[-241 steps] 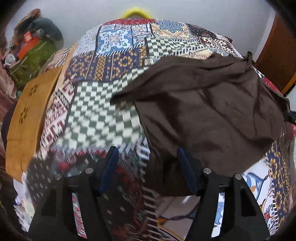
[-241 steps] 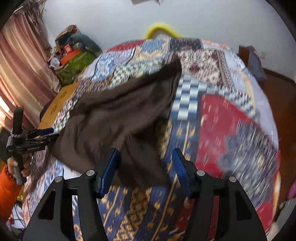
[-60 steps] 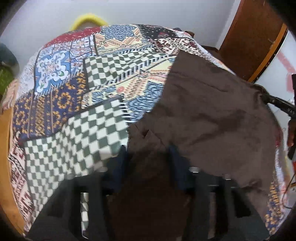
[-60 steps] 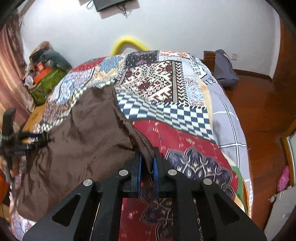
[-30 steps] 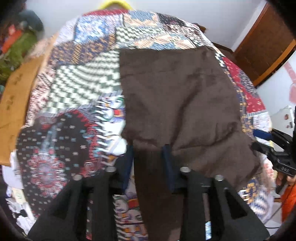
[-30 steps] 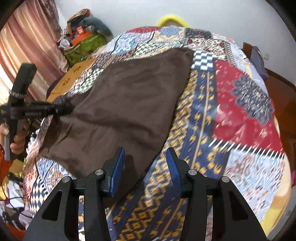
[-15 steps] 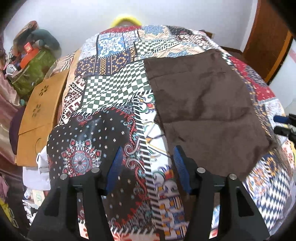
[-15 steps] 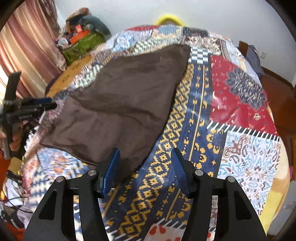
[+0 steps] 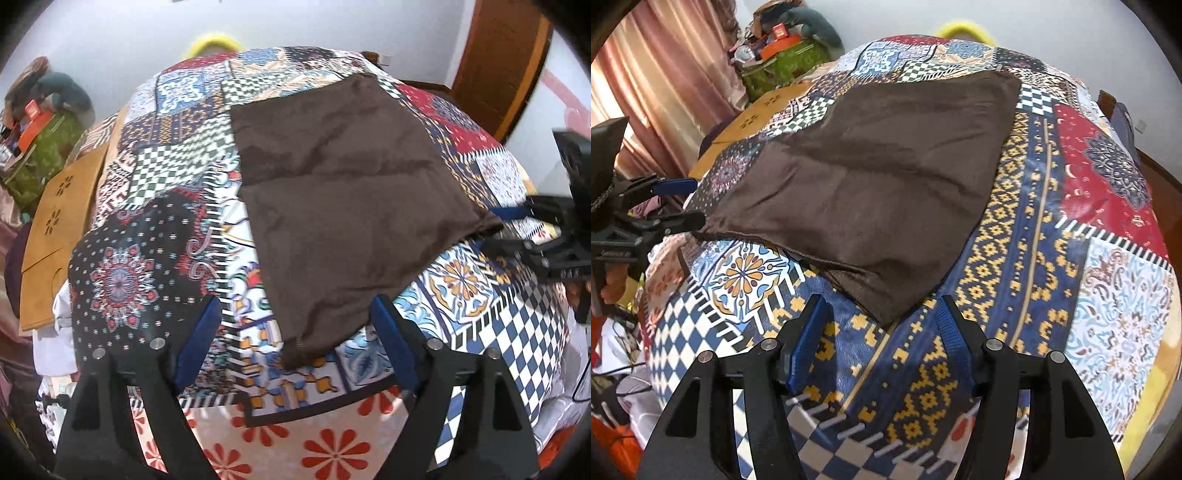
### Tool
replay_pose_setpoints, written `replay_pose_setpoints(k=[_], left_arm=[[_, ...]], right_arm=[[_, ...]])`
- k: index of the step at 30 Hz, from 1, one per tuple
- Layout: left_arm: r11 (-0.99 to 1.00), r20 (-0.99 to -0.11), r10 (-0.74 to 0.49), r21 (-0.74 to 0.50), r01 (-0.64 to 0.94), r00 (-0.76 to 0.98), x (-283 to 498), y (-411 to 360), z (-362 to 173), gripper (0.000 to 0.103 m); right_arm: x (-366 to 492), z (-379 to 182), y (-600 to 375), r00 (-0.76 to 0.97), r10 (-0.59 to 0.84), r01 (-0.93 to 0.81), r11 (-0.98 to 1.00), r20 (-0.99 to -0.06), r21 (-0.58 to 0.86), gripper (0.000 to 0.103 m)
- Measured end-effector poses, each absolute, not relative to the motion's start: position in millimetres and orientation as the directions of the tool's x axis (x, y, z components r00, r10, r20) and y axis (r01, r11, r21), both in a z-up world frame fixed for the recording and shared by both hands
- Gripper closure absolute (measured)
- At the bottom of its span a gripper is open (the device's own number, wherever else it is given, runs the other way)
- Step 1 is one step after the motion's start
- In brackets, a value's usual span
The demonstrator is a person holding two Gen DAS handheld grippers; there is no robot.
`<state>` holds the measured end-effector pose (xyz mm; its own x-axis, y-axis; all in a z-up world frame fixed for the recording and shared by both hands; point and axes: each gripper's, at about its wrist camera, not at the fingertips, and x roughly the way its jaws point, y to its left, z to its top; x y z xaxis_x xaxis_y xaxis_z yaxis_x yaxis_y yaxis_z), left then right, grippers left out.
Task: Fold small clothes
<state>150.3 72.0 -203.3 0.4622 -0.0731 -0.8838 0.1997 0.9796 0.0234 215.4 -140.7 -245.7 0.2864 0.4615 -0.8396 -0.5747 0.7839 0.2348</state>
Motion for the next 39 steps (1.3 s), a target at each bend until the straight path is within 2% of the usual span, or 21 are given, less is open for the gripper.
replay_pose_setpoints(k=[6,10,13,18,22,24,27,28,29,30,32,36,39], left_arm=[[0.964,-0.882,-0.035,0.094,0.249,0.469,161.5,53.5,-214.6,0.018],[0.94,-0.853,0.031,0.202,0.276,0.521,171.9,43.7,-217.4,0.007],[0.92,-0.836,0.052,0.253,0.299,0.546,184.3,39.9,-221.8,0.006],[0.944,-0.87,-0.033,0.135,0.302,0.492,216.0,51.5,-228.6,0.006],[0.957,-0.893,-0.153,-0.027,0.29,0.423,236.0,62.5,-238.9,0.034],[0.959,-0.893,-0.202,-0.096,0.268,0.402,243.0,67.4,-242.8,0.039],[0.957,-0.884,-0.239,-0.145,0.252,0.402,246.1,70.2,-242.6,0.054],[0.957,-0.882,-0.241,-0.147,0.249,0.404,246.0,70.6,-240.7,0.067],[0.959,-0.883,-0.235,-0.142,0.247,0.407,245.8,69.9,-237.8,0.082],[0.96,-0.884,-0.228,-0.135,0.245,0.407,245.2,69.5,-234.6,0.087],[0.962,-0.89,-0.215,-0.123,0.243,0.403,242.0,67.7,-229.3,0.091],[0.96,-0.894,-0.2,-0.096,0.265,0.4,227.7,63.6,-216.3,0.092],[0.954,-0.89,-0.234,-0.133,0.268,0.391,215.7,66.0,-203.1,0.093]], right_arm=[[236.8,-245.9,-121.9,0.318,0.405,-0.601,0.786,-0.857,0.148,0.045],[238.2,-243.9,-110.2,0.338,0.38,-0.641,0.763,-0.861,0.085,0.045],[241.6,-244.3,-105.6,0.323,0.391,-0.675,0.733,-0.862,0.08,0.045],[246.2,-247.5,-109.9,0.231,0.439,-0.695,0.699,-0.868,0.169,0.045],[247.3,-254.4,-111.8,0.18,0.472,-0.699,0.679,-0.863,0.225,0.045],[247.3,-257.4,-113.0,0.176,0.488,-0.692,0.679,-0.855,0.245,0.046],[248.4,-258.4,-114.4,0.193,0.487,-0.685,0.688,-0.852,0.238,0.067],[248.0,-257.7,-114.0,0.192,0.49,-0.684,0.688,-0.85,0.242,0.075],[247.6,-256.1,-114.1,0.196,0.489,-0.685,0.688,-0.85,0.238,0.078],[247.2,-254.3,-115.6,0.196,0.49,-0.686,0.687,-0.85,0.238,0.082],[247.5,-249.0,-117.5,0.189,0.498,-0.689,0.682,-0.846,0.248,0.086],[243.3,-232.7,-121.5,0.19,0.523,-0.693,0.671,-0.831,0.264,0.09],[233.1,-219.0,-125.5,0.187,0.538,-0.704,0.657,-0.822,0.27,0.091]])
